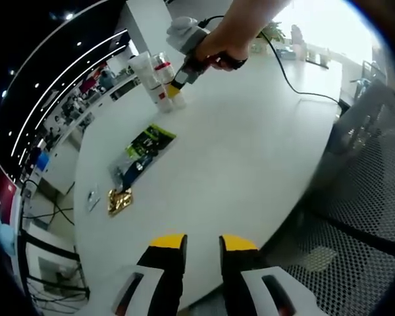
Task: Arrange the skincare products in the storage area until every visible bottle or jar stands upright without overlapping.
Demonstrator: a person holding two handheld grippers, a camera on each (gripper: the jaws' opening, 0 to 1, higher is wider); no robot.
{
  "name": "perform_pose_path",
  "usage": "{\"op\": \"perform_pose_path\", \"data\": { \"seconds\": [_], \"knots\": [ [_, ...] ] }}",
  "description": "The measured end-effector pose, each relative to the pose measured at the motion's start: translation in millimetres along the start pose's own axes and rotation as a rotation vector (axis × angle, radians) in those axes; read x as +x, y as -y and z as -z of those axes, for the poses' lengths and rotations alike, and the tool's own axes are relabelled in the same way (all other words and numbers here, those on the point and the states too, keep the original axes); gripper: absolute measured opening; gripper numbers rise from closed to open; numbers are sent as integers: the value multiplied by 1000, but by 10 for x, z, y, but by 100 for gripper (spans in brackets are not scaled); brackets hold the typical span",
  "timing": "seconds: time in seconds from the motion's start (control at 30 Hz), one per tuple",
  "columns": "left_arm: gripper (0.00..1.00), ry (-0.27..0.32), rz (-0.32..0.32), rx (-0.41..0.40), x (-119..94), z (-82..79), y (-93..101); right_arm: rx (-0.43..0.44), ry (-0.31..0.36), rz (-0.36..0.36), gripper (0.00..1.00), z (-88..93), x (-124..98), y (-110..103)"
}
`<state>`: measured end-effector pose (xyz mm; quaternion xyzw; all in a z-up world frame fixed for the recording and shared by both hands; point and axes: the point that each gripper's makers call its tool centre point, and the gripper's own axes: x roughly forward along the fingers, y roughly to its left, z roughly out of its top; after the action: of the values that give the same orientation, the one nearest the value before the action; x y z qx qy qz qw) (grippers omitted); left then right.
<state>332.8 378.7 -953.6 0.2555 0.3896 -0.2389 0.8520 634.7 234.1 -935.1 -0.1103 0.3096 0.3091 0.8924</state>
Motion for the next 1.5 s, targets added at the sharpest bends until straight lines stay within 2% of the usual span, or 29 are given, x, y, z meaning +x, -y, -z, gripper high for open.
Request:
{"op": "perform_pose_path", "data": {
  "seconds": [0.97,1.3,1.5],
  "knots": [
    [21,-3,-7,1,0,15,-15,23,-76,18,25,129,47,223],
    [20,0,-14,-4,-3,13,-28,25,-89,15,25,137,73,222],
    [19,0,-16,-6,-3,14,-35,72,-99,13,29,165,65,195]
  ]
}}
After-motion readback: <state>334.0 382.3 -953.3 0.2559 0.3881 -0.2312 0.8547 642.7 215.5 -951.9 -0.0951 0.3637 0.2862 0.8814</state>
